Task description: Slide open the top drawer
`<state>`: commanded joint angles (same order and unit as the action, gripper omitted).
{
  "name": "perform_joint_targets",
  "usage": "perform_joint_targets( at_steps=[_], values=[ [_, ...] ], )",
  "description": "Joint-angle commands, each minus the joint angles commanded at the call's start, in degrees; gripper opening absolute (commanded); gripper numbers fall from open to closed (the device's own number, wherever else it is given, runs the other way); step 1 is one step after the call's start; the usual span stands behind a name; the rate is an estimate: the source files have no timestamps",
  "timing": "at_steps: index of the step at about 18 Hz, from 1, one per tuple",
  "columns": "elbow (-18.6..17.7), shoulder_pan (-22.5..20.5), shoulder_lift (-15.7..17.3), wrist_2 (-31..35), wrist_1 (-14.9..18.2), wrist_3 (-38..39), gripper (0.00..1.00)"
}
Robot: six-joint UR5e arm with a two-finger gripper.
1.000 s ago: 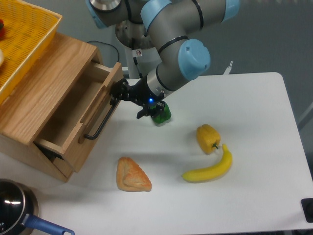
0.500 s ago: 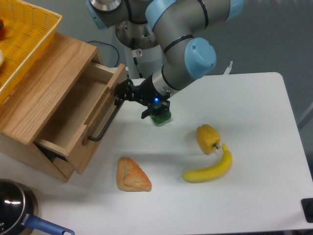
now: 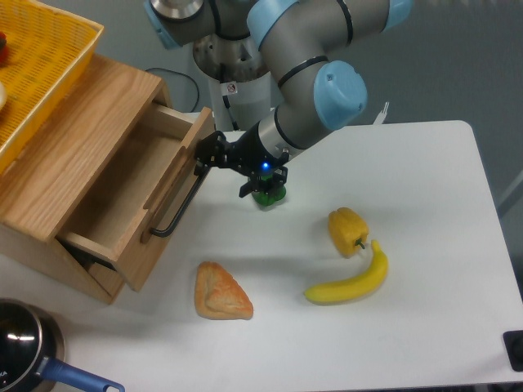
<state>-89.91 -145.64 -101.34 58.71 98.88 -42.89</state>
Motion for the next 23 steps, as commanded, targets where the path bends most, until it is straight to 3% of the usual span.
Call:
perform_joint_targets(
  at_steps=[9, 17, 20, 23],
  values=[
    [0.96, 1.06, 3.78, 0.00, 1.05, 0.35, 1.00],
    [4.48, -4.39, 3.87, 0.87, -0.43, -0.09, 1.00],
    [4.22, -4.74, 4.13, 6.30, -3.59, -0.26, 1.00],
    [3.69, -5.27, 4.04, 17.19, -7.63, -0.79, 1.00]
  ],
)
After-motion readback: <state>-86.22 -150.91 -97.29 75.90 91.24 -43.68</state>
